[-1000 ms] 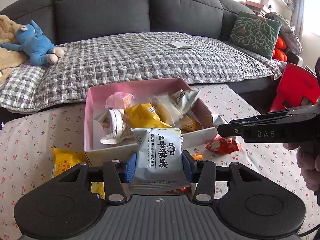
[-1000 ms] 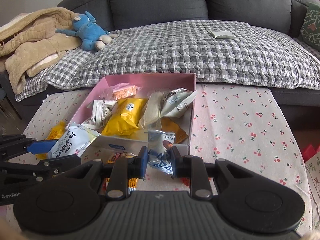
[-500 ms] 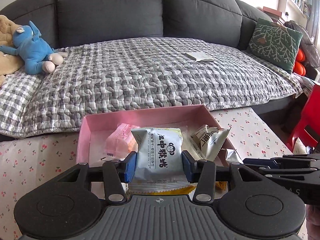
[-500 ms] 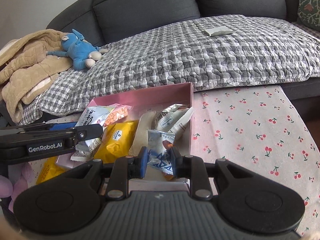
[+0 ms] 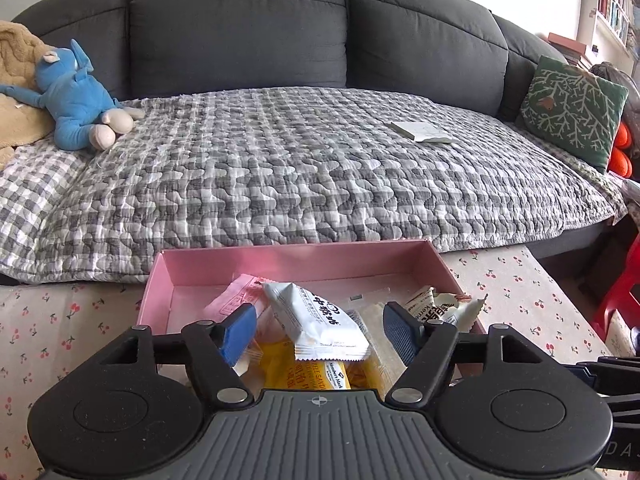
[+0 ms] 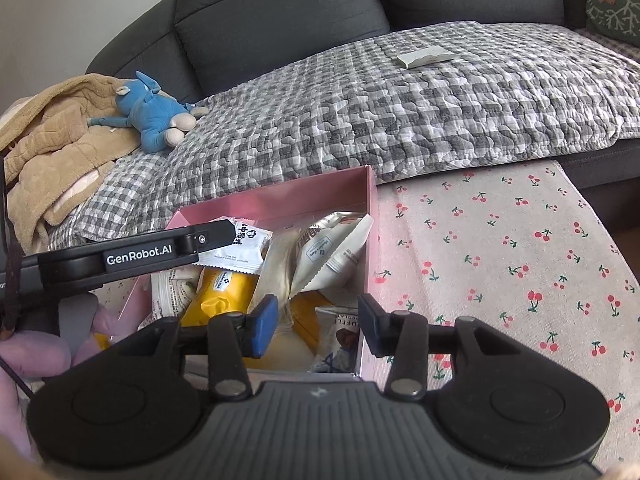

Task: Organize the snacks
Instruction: 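Carry both snacks over the box and open both tools inside, then move both tools back to the yellow packs and orange packet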

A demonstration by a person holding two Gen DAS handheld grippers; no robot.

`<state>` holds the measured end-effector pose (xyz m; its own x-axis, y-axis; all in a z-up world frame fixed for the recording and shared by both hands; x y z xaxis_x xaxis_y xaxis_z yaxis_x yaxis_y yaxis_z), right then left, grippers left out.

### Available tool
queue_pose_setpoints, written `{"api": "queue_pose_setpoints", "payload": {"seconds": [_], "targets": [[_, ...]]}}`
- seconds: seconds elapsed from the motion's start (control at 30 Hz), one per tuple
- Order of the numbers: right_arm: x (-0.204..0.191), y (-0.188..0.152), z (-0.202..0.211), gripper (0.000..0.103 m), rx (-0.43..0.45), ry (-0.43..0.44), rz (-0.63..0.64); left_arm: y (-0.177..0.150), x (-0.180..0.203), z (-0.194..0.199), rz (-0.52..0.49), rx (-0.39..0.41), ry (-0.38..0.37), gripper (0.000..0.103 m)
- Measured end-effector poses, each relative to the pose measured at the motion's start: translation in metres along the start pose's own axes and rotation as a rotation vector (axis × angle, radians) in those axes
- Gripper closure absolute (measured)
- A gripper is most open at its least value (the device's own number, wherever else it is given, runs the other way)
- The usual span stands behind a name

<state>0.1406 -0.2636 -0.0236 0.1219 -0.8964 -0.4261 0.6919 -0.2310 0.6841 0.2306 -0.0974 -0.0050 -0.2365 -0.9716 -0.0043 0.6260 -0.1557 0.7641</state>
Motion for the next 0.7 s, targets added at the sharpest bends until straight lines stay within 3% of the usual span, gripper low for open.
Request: {"api": "queue_pose_setpoints", "payload": {"seconds": [0.33,0.53,0.7], "targets": [[-0.01,-0.006,0.01,0.036,-0.019,-0.008,0.037,-0.016,-0.022,0.03,-0.003,-0.011,0.001,0.022],[-0.018,-0.011,0.025,0.01,-0.002,0.002,0.056,-0.034,-0.039,0.055,-0.017,-0.014,0.011,0.013],[-0.023,-0.019,0.034,0.003,-0.001,-0.01,0.073,-0.052,-0.054,0.075,-0.018,-0.018,0.022,0.008]]}}
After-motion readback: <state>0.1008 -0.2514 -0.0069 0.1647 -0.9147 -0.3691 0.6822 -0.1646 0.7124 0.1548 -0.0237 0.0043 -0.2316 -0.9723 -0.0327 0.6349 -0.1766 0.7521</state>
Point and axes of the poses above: each gripper's, at about its wrist camera, not at the fingertips, and z roughly against the way its jaws point, x to its right, y to its top, the point moved 1 cm from there along -z, roughly the way its jaws point, and after that the axes turned 8 degrees about y, right-handed, at the moved point
